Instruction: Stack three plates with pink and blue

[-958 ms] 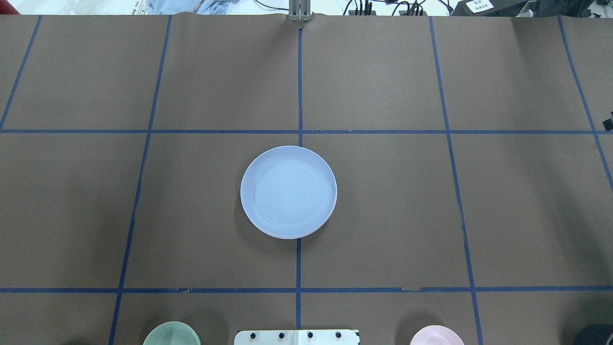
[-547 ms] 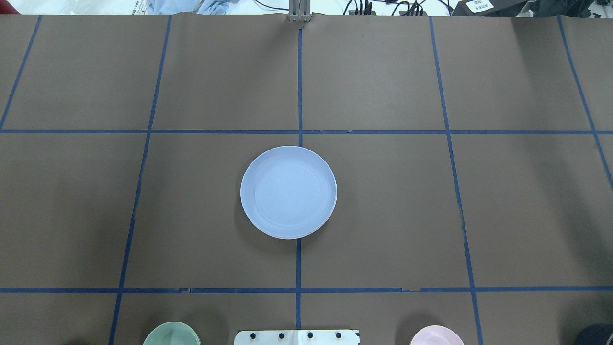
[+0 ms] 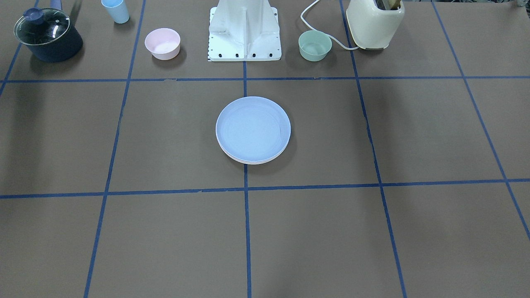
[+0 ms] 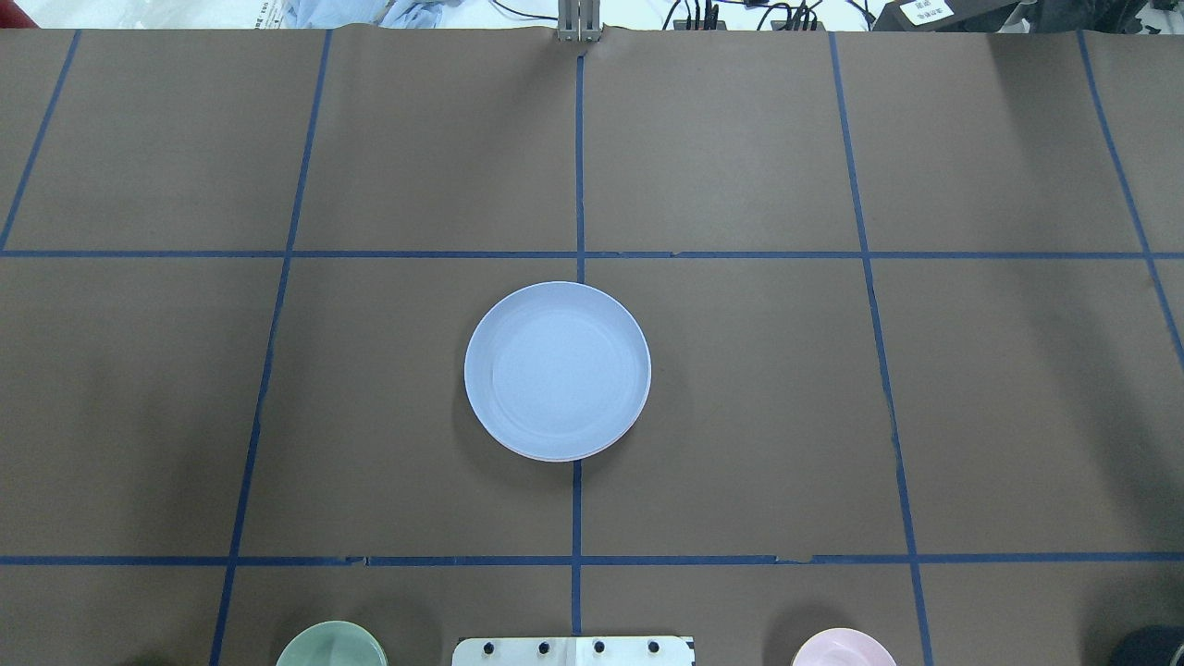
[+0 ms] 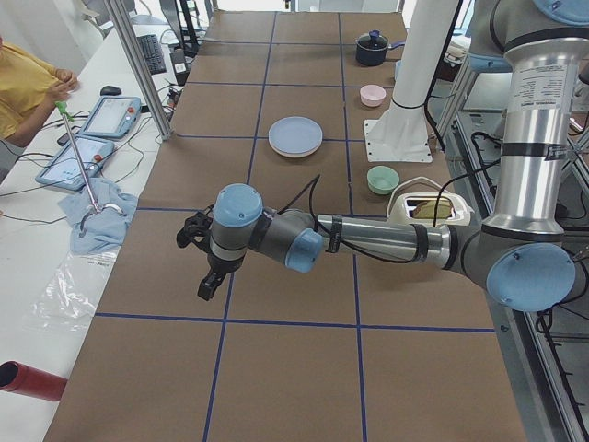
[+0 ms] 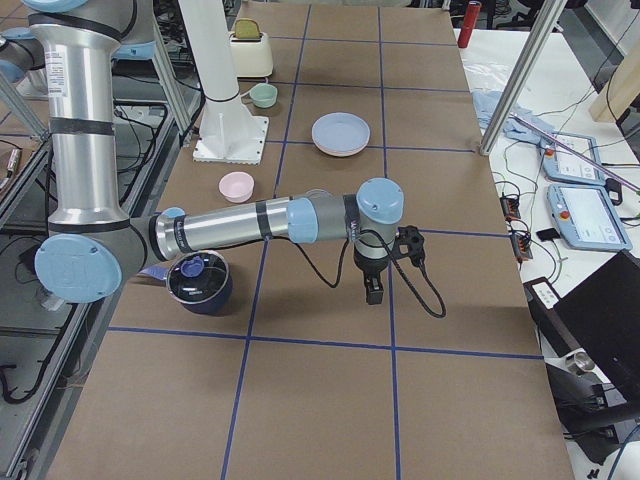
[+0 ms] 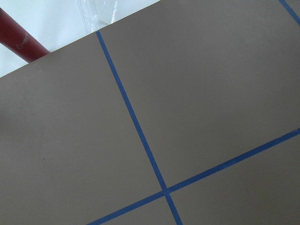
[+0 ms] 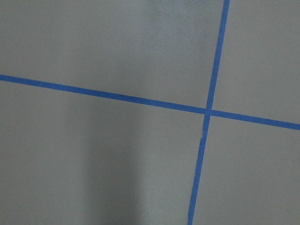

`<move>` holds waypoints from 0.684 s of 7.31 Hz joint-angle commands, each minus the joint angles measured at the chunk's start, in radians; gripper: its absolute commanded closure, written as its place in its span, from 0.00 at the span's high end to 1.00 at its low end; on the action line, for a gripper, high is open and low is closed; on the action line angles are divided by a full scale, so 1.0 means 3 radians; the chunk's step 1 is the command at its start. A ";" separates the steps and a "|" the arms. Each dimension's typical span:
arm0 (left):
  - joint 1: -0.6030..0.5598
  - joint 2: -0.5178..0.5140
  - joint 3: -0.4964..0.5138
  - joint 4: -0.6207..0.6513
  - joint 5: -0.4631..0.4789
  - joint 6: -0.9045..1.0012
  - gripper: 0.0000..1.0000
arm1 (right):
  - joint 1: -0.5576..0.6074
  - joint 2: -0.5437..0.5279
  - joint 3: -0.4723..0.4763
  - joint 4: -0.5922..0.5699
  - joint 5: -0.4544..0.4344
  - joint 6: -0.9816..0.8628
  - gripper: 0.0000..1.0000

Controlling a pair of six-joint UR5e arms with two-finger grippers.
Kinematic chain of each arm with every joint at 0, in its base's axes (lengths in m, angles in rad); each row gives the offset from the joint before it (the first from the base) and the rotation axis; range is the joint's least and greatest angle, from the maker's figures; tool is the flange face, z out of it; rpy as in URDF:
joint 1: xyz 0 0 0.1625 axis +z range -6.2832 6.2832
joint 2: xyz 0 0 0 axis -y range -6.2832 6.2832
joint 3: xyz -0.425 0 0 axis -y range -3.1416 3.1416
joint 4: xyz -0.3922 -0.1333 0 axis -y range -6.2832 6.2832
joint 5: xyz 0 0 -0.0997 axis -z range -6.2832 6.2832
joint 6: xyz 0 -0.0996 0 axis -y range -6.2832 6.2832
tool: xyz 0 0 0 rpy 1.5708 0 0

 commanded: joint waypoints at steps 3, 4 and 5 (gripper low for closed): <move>0.0005 0.0003 -0.0045 -0.0001 -0.0003 0.0008 1.00 | -0.0004 -0.0032 0.0005 0.0019 0.0027 0.0045 1.00; 0.0005 0.0003 -0.0055 -0.0006 -0.0003 0.0013 1.00 | -0.0004 -0.0032 -0.0005 0.0019 0.0027 0.0051 1.00; 0.0005 0.0008 -0.0095 -0.0006 0.0002 0.0013 1.00 | -0.0004 -0.0032 -0.0005 0.0019 0.0027 0.0051 1.00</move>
